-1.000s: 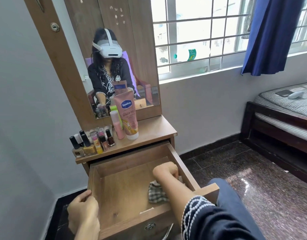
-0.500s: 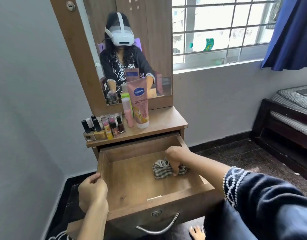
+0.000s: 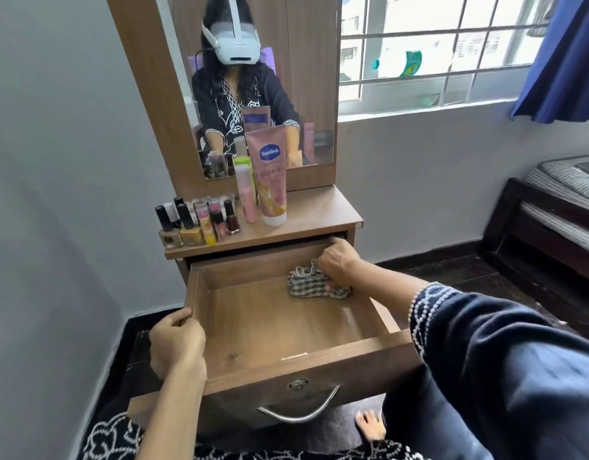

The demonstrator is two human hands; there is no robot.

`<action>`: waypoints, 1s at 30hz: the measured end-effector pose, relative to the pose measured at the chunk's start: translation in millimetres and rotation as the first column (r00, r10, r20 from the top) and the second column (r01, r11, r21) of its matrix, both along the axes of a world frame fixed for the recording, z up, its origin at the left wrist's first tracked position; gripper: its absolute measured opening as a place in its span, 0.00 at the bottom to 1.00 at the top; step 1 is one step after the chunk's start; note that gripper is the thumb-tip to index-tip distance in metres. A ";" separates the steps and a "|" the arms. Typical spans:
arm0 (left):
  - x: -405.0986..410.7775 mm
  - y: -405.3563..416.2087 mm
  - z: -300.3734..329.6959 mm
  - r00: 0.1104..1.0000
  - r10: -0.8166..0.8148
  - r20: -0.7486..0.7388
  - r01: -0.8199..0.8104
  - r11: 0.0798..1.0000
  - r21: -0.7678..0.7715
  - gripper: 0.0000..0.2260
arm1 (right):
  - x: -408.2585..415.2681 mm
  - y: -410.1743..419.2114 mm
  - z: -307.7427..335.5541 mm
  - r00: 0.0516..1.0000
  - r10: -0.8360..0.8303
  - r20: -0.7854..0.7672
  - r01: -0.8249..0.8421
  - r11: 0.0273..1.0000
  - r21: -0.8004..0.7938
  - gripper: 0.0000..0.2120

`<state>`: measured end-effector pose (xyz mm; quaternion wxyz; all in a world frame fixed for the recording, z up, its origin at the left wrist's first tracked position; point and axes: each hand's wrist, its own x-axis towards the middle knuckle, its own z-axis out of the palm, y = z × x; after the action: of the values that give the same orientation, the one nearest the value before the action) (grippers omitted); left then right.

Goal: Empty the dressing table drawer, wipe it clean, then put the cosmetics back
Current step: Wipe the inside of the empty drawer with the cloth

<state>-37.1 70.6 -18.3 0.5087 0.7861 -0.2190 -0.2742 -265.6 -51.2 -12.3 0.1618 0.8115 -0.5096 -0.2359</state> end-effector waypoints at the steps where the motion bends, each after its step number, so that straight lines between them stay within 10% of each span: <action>1: 0.6 -0.9 0.3 1.000 0.003 -0.003 -0.003 1.000 0.000 0.12 | -0.1 -2.6 0.5 1.000 0.000 -0.004 0.000 1.000 0.029 0.18; 5: 2.8 -3.4 -1.0 1.000 0.016 -0.005 -0.016 1.000 0.013 0.11 | -4.1 21.2 14.3 0.984 0.101 -0.144 -0.051 0.948 0.313 0.29; 9: 2.2 -3.3 -2.9 1.000 0.017 -0.011 -0.017 1.000 0.022 0.12 | -12.8 56.2 1.0 0.960 0.259 -0.105 -0.192 0.883 0.428 0.10; 21: 0.8 -1.2 -2.8 1.000 0.006 -0.021 -0.006 1.000 0.000 0.12 | 1.9 11.5 3.8 0.948 0.286 -0.142 -0.275 0.957 0.096 0.12; 30: 0.3 -3.7 -2.7 0.999 0.020 -0.027 -0.019 1.000 0.018 0.11 | -6.8 63.4 -4.7 0.982 0.176 -0.062 -0.109 0.813 0.572 0.13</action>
<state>-36.8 66.9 -21.0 0.5073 0.7890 -0.2018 -0.2819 -272.4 12.2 -17.0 -0.0406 0.8442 -0.3445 -0.4087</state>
